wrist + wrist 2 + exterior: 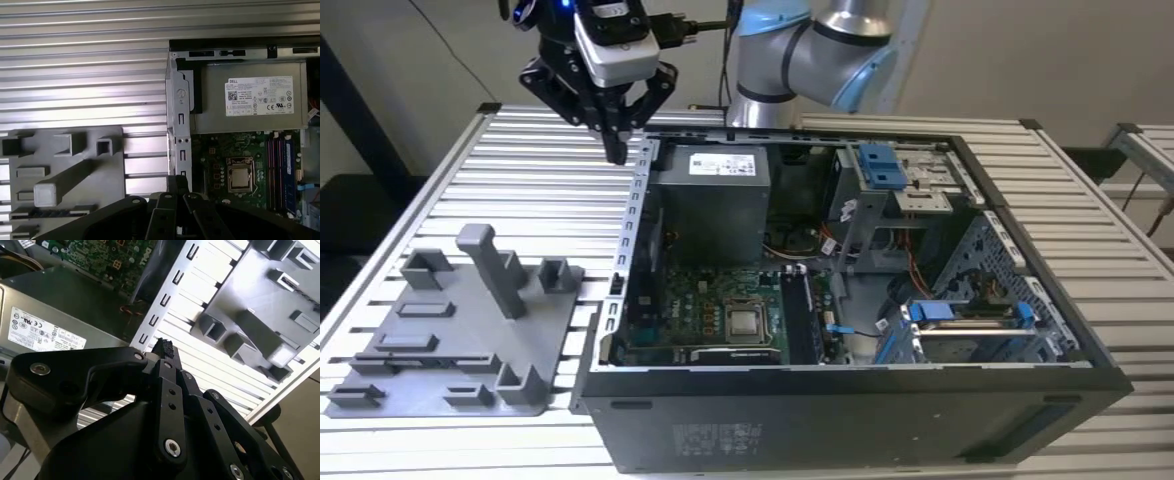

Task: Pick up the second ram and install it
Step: 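Reach for the second ram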

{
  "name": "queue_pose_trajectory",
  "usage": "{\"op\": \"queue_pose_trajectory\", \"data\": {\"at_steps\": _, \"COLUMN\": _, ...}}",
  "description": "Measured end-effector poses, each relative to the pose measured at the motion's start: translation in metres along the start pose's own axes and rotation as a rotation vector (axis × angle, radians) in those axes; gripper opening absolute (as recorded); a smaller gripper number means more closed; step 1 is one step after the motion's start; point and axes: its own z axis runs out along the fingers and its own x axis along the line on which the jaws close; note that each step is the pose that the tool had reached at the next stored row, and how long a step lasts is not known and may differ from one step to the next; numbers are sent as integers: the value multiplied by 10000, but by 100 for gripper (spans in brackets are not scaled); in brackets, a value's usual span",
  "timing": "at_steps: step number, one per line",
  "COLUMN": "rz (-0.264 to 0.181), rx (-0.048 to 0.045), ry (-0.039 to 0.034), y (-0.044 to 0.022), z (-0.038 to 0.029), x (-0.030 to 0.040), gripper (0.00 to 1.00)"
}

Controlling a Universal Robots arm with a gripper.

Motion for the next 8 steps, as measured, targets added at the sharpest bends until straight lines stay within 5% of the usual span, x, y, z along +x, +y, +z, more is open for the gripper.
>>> {"op": "queue_pose_trajectory", "data": {"at_steps": 8, "rz": 0, "rx": 0, "ry": 0, "y": -36, "z": -3, "x": 110, "gripper": 11}}
